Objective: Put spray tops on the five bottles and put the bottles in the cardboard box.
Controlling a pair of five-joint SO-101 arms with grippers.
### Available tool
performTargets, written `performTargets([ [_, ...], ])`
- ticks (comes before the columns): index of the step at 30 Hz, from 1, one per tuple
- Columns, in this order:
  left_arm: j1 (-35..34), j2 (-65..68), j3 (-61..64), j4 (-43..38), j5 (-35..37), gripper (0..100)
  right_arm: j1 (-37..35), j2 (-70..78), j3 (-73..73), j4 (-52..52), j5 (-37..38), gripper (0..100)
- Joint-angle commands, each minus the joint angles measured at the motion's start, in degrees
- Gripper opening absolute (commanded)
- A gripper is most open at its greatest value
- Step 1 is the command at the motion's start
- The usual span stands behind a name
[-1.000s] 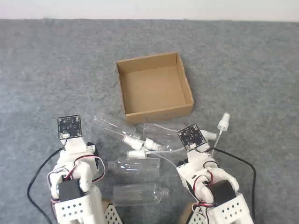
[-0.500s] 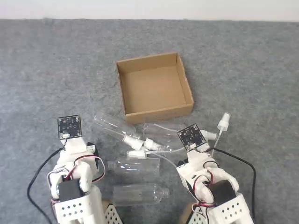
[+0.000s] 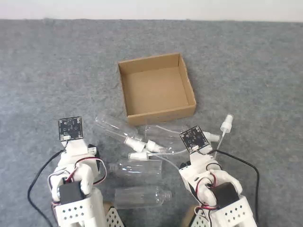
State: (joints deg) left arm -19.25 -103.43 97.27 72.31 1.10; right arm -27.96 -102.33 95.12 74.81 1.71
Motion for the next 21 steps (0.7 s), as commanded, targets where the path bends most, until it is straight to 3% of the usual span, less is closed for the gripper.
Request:
performTargets([
  [1,-0.18,-0.79,-0.75,0.00,-0.18,7,0.40,-1.63,1.32,0.22,-0.70,0.9],
  [10,-0.18,-0.79,-0.75,0.00,-0.18,7,0.48,-1.63,0.88,0.31,-0.79,0.9],
  [21,-0.18,-0.79,-0.75,0.00,-0.18,7,0.84,-1.63,-10.81,1.19,-0.44,0.8],
])
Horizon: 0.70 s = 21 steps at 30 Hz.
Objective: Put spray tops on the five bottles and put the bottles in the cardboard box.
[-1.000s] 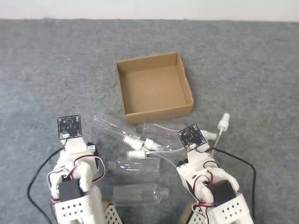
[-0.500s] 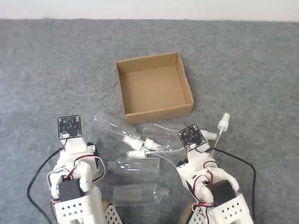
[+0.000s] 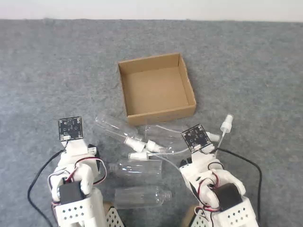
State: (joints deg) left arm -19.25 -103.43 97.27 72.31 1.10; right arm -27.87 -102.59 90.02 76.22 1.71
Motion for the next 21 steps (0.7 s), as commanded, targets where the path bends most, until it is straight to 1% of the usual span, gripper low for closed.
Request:
performTargets([
  [1,-0.18,-0.79,-0.75,0.00,-0.18,7,0.92,-1.36,-6.24,-1.36,-0.44,0.9],
  [8,-0.18,-0.79,-0.75,0.00,-0.18,7,8.66,-1.45,-6.86,-16.40,-0.44,0.7],
  [11,-0.18,-0.79,-0.75,0.00,-0.18,7,9.54,-1.45,-6.59,-20.26,-0.44,0.9],
  [14,-0.18,-0.79,-0.75,0.00,-0.18,7,9.36,-1.45,-6.77,-21.32,-0.09,0.9],
  [15,-0.18,-0.79,-0.75,0.00,-0.18,7,9.63,-1.45,-6.77,-21.41,1.49,0.9],
  [17,-0.18,-0.79,-0.75,0.00,-0.18,7,9.71,-1.45,-6.51,-21.32,7.38,0.9],
  [21,-0.18,-0.79,-0.75,0.00,-0.18,7,9.80,-1.45,-6.42,-21.32,24.62,0.9],
])
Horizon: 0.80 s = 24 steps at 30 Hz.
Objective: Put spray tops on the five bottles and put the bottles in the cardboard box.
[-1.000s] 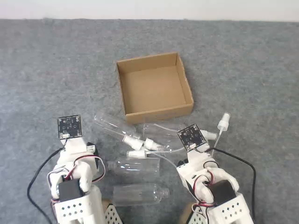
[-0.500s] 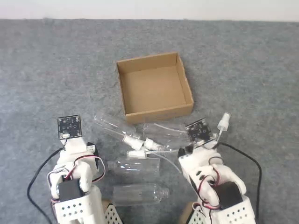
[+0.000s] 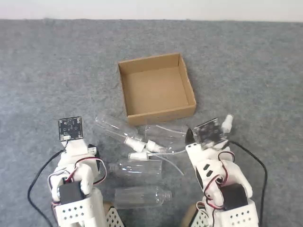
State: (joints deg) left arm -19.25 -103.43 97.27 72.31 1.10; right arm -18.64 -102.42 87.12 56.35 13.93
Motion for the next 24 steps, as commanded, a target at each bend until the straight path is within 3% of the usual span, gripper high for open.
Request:
performTargets([
  [1,-0.18,-0.79,-0.75,0.00,-0.18,7,0.57,-1.63,-3.69,-1.45,17.41,0.9],
  [3,-0.18,-0.79,-0.75,0.00,-0.18,7,0.57,-1.63,-4.04,-1.45,26.20,0.9],
  [5,-0.18,-0.79,-0.75,0.00,-0.18,7,0.57,-1.63,-4.22,-1.45,30.07,0.8],
  [10,-0.18,-0.79,-0.75,0.00,-0.18,7,0.92,-1.45,-8.97,0.48,25.41,0.9],
  [19,-0.18,-0.79,-0.75,0.00,-0.18,7,1.98,-1.19,-23.82,10.42,25.58,0.9],
  [24,-0.18,-0.79,-0.75,0.00,-0.18,7,1.98,6.11,-28.57,13.93,28.57,0.9],
])
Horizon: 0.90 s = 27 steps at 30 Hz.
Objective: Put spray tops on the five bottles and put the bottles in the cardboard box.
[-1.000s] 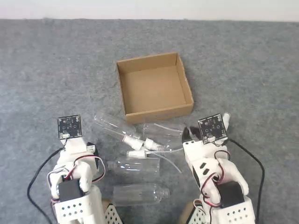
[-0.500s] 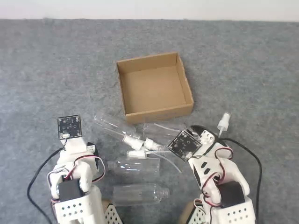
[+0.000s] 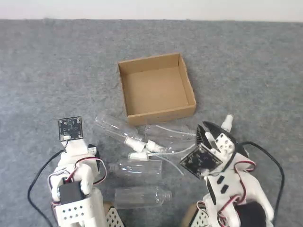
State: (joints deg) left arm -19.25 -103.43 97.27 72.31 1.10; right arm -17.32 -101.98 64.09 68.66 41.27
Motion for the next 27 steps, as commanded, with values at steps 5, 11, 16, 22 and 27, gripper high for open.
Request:
performTargets([
  [5,-0.18,-0.79,-0.75,0.00,-0.18,7,0.57,18.42,-10.73,3.47,0.70,5.0],
  [11,-0.18,-0.79,-0.75,0.00,-0.18,7,0.57,31.87,-12.40,3.82,-1.14,21.7],
  [16,-0.18,-0.79,-0.75,0.00,-0.18,7,0.57,40.57,-12.48,3.65,-0.79,25.9],
  [22,-0.18,-0.79,-0.75,0.00,-0.18,7,-0.84,48.75,-13.27,4.00,1.76,26.3],
  [27,-0.18,-0.79,-0.75,0.00,-0.18,7,-4.62,54.20,-16.26,5.23,4.92,26.3],
])
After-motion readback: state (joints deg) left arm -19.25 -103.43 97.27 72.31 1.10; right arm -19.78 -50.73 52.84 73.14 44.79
